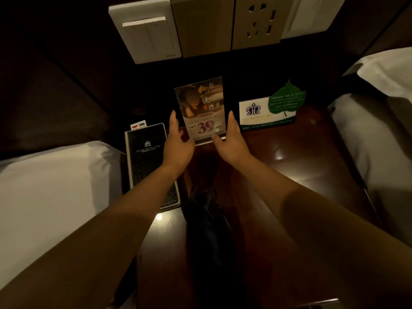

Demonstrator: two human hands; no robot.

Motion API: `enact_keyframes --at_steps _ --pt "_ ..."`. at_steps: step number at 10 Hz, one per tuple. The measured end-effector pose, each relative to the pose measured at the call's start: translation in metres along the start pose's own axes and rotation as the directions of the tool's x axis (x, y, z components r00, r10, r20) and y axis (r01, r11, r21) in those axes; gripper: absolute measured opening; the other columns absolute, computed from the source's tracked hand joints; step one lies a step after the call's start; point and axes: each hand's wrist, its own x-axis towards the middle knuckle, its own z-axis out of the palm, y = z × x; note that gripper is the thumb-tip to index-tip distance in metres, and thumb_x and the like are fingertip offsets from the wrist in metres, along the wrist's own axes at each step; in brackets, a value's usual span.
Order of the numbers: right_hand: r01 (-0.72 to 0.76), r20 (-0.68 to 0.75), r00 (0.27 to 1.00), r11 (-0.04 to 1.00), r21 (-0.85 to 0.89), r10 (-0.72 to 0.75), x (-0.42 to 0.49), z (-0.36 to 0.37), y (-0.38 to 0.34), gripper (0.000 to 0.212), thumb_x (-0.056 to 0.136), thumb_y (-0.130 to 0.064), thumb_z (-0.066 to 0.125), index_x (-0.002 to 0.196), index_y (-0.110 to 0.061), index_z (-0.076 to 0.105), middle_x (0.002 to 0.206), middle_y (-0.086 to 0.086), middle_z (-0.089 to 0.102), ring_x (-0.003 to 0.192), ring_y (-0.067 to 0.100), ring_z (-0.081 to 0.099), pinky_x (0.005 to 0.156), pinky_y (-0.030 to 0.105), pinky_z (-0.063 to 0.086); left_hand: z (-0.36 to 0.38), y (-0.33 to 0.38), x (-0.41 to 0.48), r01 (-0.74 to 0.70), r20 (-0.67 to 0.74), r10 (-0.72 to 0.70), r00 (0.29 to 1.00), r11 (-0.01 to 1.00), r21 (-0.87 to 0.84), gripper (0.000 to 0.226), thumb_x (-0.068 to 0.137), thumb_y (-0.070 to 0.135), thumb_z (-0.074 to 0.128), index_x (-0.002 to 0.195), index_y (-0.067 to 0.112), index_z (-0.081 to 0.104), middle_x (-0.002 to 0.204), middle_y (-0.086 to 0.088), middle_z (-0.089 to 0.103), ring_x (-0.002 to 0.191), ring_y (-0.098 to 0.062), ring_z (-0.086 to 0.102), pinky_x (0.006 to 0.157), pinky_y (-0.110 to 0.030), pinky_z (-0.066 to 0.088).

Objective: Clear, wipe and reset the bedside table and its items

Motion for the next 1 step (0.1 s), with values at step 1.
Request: enact_keyframes --at_steps 1 --pt "-0.007 -0.009 1.0 1.0 -0.019 0.007 -0.0179 -0.0063 -0.0047 0.075 0.093 -0.021 0.051 0.149 -0.016 0.003 0.158 0.007 0.013 0.141 0.026 0.027 0.108 0.035 0.034 -0.0115 0.0047 -0.0162 0.025 -0.037 -0.024 0.999 0.999 0.021 0.069 0.092 0.0 0.045 0.149 0.017 0.01 0.153 -0.012 0.028 0.135 -0.025 0.038 0.103 -0.037 0.042"
